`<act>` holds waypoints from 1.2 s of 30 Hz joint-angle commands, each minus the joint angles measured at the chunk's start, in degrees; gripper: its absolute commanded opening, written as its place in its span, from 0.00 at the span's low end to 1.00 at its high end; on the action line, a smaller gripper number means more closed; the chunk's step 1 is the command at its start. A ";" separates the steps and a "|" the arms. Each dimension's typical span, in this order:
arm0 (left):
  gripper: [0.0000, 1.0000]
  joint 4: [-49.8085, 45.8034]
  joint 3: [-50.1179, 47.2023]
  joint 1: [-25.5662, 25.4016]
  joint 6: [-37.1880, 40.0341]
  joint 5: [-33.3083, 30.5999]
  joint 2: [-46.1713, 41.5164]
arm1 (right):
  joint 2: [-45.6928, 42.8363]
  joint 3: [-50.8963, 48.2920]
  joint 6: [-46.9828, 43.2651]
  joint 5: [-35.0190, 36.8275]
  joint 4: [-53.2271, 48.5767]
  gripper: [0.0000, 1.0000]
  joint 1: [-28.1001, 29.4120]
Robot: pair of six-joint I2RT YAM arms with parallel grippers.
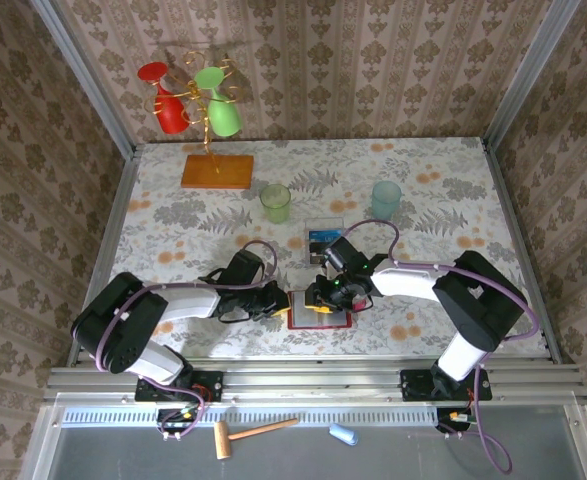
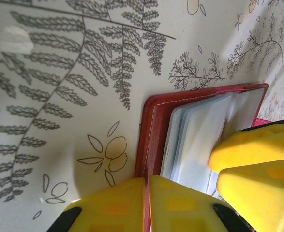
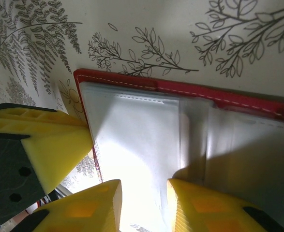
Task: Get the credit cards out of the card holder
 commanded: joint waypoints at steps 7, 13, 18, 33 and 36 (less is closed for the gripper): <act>0.12 -1.24 -0.86 0.42 0.09 -0.04 1.00 | -1.24 1.14 -2.22 4.01 -6.27 0.32 0.05; 0.12 -1.89 -0.40 0.46 0.38 0.16 1.36 | -1.46 1.02 -2.22 4.09 -6.05 0.32 -0.09; 0.12 -2.54 0.22 0.40 0.55 0.28 1.12 | -1.29 0.06 -1.95 3.41 -4.12 0.31 -0.25; 0.16 -9.83 4.50 0.38 1.92 -1.36 -3.27 | -1.55 -3.47 -1.26 0.76 1.35 0.31 -1.62; 0.17 -10.08 5.19 0.02 1.59 -1.56 -3.36 | -1.55 -4.09 -1.28 0.22 2.32 0.31 -2.01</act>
